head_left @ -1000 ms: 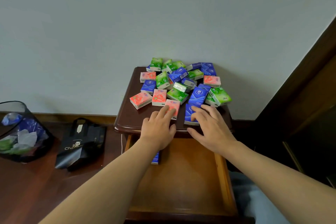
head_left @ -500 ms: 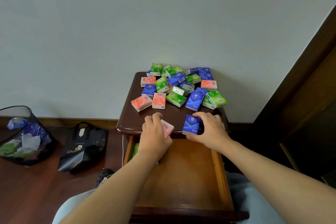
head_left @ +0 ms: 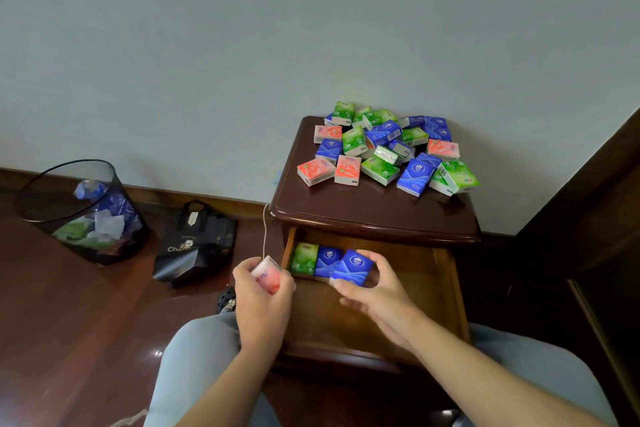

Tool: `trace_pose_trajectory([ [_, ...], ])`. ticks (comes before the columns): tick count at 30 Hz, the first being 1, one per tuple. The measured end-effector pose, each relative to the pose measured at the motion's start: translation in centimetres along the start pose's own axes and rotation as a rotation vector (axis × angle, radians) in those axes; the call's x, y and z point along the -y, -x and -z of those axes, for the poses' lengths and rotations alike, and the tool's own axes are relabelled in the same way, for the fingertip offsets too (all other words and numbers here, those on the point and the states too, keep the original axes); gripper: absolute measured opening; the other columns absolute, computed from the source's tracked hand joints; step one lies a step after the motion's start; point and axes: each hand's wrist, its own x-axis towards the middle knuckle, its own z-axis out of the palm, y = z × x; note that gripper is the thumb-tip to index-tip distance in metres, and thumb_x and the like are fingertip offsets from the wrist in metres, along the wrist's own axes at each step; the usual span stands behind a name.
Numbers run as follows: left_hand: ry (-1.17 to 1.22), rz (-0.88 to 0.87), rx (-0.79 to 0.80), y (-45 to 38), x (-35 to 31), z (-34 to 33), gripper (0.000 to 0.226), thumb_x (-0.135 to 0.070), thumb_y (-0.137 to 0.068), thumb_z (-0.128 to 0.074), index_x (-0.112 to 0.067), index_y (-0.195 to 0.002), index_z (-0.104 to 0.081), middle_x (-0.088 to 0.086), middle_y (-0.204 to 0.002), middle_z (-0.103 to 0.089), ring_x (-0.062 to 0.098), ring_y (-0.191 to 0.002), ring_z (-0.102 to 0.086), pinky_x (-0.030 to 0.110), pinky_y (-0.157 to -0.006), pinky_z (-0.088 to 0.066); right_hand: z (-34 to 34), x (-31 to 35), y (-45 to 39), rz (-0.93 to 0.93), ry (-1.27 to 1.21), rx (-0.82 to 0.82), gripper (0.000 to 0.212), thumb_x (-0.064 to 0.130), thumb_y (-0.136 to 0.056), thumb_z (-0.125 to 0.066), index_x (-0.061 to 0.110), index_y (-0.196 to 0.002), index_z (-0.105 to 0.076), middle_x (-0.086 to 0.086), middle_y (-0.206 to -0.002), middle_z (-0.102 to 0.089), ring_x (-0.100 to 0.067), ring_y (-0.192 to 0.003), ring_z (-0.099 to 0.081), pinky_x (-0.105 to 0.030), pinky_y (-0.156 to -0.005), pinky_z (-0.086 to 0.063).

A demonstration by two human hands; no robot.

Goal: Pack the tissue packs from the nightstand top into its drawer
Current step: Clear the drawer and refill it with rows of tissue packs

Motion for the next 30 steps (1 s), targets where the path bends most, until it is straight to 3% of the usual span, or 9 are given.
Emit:
trace_pose_trajectory([
  [3,0.054,-0.019,0.027,-0.2,0.8,0.0,0.047,-0.026,-0.085,-0.079,-0.031,-0.118,-0.047,-0.001,-0.107,-0.064,0.008,-0.087,-0.068,0.026,-0.072,-0.055,-2.0,-1.3,0.1,-0.121,-0.099,-0.015,0.065,0.011,-0.071,-0.092,0.023,-0.127,-0.060,-0.008,-0.110,-0.079,-0.030,-0.096,-0.078,-0.037,-0.067,-0.063],
  [8,0.114,-0.040,0.039,-0.6,1.5,0.4,0.054,-0.031,-0.085,-0.085,-0.034,-0.124,-0.047,-0.001,-0.113,-0.062,0.018,-0.098,-0.070,0.043,-0.074,-0.064,-4.5,-3.1,-0.7,-0.294,0.274,-0.131,0.045,0.016,-0.081,-0.089,0.024,-0.115,-0.061,0.000,-0.111,-0.076,-0.019,-0.088,-0.078,-0.039,-0.066,-0.065],
  [11,0.172,-0.044,0.039,-0.7,1.7,0.8,0.062,-0.022,-0.085,-0.085,-0.038,-0.130,-0.046,-0.010,-0.118,-0.060,0.010,-0.104,-0.066,0.029,-0.076,-0.063,-6.1,-4.1,-1.6,-0.357,0.243,-0.199,0.042,0.016,-0.085,-0.086,0.011,-0.121,-0.063,-0.012,-0.116,-0.076,-0.025,-0.093,-0.075,-0.036,-0.068,-0.061],
  [13,0.188,-0.051,0.052,-0.7,1.7,1.0,0.067,-0.015,-0.085,-0.084,-0.041,-0.133,-0.045,-0.015,-0.120,-0.059,0.000,-0.106,-0.063,0.012,-0.075,-0.056,-7.1,-4.6,-2.2,-0.373,0.250,-0.227,0.040,0.009,-0.088,-0.082,0.007,-0.123,-0.064,-0.017,-0.121,-0.073,-0.031,-0.104,-0.073,-0.043,-0.082,-0.063],
  [15,0.211,-0.031,0.062,-0.8,1.7,1.2,0.068,-0.014,-0.086,-0.083,-0.044,-0.134,-0.045,-0.017,-0.121,-0.060,-0.003,-0.109,-0.062,0.007,-0.074,-0.053,-7.9,-5.0,-2.8,-0.364,0.248,-0.258,0.039,0.001,-0.087,-0.081,0.004,-0.122,-0.065,-0.020,-0.122,-0.071,-0.036,-0.110,-0.071,-0.051,-0.094,-0.060],
  [20,0.288,0.005,0.078,-1.0,1.9,1.1,0.061,-0.016,-0.091,-0.079,-0.048,-0.132,-0.048,-0.014,-0.122,-0.063,0.012,-0.111,-0.068,0.034,-0.079,-0.065,-9.1,-5.9,-4.0,-0.326,0.316,-0.397,0.037,0.010,-0.081,-0.089,0.011,-0.111,-0.068,-0.014,-0.114,-0.072,-0.034,-0.104,-0.072,-0.047,-0.086,-0.063],
  [24,0.283,0.025,0.084,-1.0,1.9,1.0,0.052,-0.022,-0.095,-0.074,-0.047,-0.133,-0.049,-0.012,-0.121,-0.064,0.018,-0.107,-0.071,0.036,-0.074,-0.066,-9.5,-6.0,-4.7,-0.328,0.352,-0.461,0.029,0.017,-0.080,-0.090,0.022,-0.087,-0.062,-0.008,-0.105,-0.070,-0.030,-0.093,-0.071,-0.039,-0.066,-0.062],
  [26,0.277,0.030,0.077,-1.0,1.9,1.0,0.048,-0.025,-0.097,-0.072,-0.045,-0.134,-0.049,-0.011,-0.120,-0.064,0.012,-0.104,-0.071,0.033,-0.070,-0.066,-9.5,-6.2,-5.1,-0.317,0.354,-0.479,0.031,0.017,-0.079,-0.091,0.022,-0.082,-0.061,-0.008,-0.101,-0.068,-0.030,-0.089,-0.070,-0.043,-0.072,-0.064],
  [30,0.285,0.047,0.068,-0.9,1.7,0.9,0.040,-0.030,-0.100,-0.066,-0.038,-0.136,-0.051,-0.009,-0.118,-0.064,0.008,-0.099,-0.072,0.032,-0.065,-0.065,-9.6,-6.0,-5.5,-0.290,0.345,-0.504,0.029,0.015,-0.077,-0.092,0.019,-0.082,-0.063,-0.011,-0.106,-0.071,-0.036,-0.101,-0.072,-0.052,-0.092,-0.060],
])
